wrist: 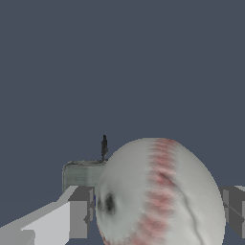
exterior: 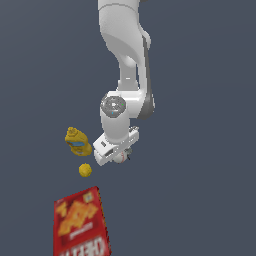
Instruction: Pick up a designated object from a clutter of objects.
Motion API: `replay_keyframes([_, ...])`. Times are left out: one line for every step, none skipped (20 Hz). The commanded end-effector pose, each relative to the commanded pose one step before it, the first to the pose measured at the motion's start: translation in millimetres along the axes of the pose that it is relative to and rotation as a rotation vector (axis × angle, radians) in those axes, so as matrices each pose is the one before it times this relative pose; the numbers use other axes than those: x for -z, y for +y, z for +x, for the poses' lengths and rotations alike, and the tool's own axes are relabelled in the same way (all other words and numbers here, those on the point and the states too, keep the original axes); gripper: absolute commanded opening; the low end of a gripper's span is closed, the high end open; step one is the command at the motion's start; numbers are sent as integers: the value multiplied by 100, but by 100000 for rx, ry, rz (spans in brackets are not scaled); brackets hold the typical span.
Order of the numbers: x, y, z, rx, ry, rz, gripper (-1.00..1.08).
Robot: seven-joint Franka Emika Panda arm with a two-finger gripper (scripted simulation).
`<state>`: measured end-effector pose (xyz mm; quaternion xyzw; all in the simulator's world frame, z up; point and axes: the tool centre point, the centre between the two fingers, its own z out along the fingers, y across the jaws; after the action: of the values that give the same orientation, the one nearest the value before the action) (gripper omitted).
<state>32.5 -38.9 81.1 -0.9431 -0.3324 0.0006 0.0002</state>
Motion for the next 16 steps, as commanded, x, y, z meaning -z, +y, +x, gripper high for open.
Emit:
replay_keyframes([1715,-115,-119,3,216,-211,-100])
replay_keyframes([758,-82,-86,0,0,0,-100])
replay_keyframes([815,-88,-92,0,0,0,-100])
replay_keyframes([868,-94,-97,0,0,0,-100])
replay_keyframes([918,-99,-102,0,0,0,-100])
replay_keyframes([945,-114,-91,30,-35,17,-100])
replay_keyframes([1011,-108,-111,0,0,0,-100])
replay_keyframes([1055,-112,-115,0,0,0,-100])
replay_keyframes([1097,-115,-118,0,0,0,-100])
replay_keyframes([1138,-119,-121,0,0,0,-100])
replay_keyframes([1178,-122,-125,0,0,0,-100])
replay_keyframes([1192,-123,-125,0,0,0,-100])
replay_keyframes([1173,-120,-121,0,0,0,-100])
replay_keyframes([1156,-117,-118,0,0,0,-100])
replay_keyframes([1141,-114,-115,0,0,0,-100])
replay_keyframes([1100,-111,-97,34,-13,59,-100])
